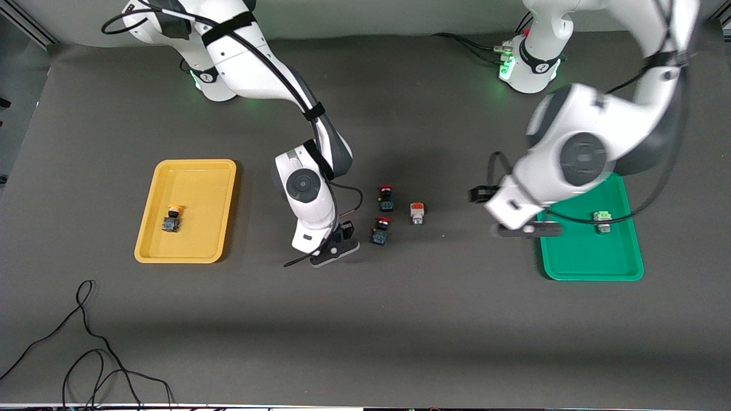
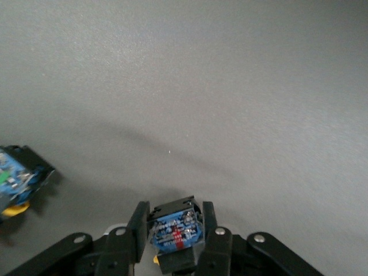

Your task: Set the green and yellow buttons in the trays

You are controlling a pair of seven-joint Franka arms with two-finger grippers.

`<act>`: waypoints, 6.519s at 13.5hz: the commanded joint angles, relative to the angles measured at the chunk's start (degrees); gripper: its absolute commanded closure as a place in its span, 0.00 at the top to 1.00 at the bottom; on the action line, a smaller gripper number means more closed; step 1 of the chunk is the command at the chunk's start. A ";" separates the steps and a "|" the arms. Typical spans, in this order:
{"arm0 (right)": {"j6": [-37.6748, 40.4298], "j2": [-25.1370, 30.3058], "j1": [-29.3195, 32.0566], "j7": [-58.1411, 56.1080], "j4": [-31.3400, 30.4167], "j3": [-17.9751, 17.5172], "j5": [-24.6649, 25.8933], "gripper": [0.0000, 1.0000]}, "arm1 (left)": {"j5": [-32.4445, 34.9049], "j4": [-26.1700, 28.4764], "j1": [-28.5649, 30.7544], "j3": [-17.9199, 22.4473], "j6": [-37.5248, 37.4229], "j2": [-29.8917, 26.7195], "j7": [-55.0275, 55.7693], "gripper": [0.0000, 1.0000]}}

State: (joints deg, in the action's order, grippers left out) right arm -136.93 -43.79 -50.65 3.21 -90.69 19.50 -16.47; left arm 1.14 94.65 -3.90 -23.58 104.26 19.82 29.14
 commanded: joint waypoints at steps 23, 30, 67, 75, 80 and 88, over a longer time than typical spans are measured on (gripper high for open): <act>6.67 12.52 0.28 -31.23 -31.22 31.92 -18.22 0.28 | 9.58 6.60 -12.18 2.67 28.11 19.21 16.65 0.99; 18.06 12.32 -0.33 -26.77 -23.77 33.05 -19.31 1.00 | 9.23 6.95 -12.88 2.58 27.40 19.29 16.83 0.99; 45.70 42.04 52.93 -5.58 -1.61 -18.09 17.26 1.00 | 11.34 9.09 21.65 2.22 0.18 -4.78 -29.40 0.00; 45.96 42.03 52.84 -5.58 -1.60 -18.09 17.35 1.00 | 12.22 36.91 26.31 2.75 39.78 -4.70 -29.31 0.00; 46.13 41.25 53.02 -5.41 -0.73 -18.09 17.17 1.00 | 12.22 37.71 26.40 3.54 40.41 -1.54 -26.60 0.00; 46.49 41.07 52.93 -2.50 -0.63 -18.09 17.17 1.00 | 12.22 36.66 25.62 3.37 36.13 -4.24 -24.83 1.00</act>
State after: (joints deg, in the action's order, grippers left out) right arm -90.93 -2.32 1.94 -0.69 -92.21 2.01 -0.32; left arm 12.82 131.32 22.18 -19.89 143.51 19.36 3.20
